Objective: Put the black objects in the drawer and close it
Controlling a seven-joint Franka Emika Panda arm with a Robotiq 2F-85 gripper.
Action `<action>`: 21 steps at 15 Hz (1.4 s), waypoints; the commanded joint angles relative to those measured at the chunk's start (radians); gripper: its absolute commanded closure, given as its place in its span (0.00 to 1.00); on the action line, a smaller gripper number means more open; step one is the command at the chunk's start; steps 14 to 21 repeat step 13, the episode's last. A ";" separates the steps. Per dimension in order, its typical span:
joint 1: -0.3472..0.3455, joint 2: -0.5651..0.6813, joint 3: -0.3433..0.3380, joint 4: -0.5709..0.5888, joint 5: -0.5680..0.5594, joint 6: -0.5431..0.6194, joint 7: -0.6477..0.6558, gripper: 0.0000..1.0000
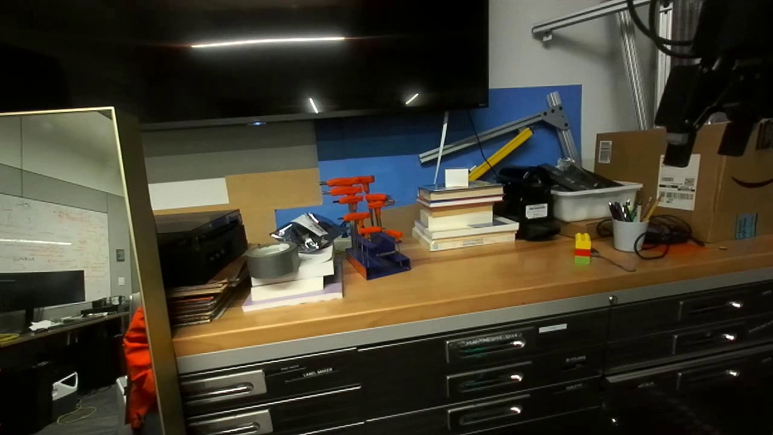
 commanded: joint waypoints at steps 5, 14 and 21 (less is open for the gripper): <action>-0.002 -0.057 0.014 -0.008 0.089 -0.043 -0.097 0.00; -0.015 -0.023 0.018 -0.003 0.074 -0.035 -0.090 0.00; -0.015 -0.023 0.018 -0.003 0.074 -0.035 -0.090 0.00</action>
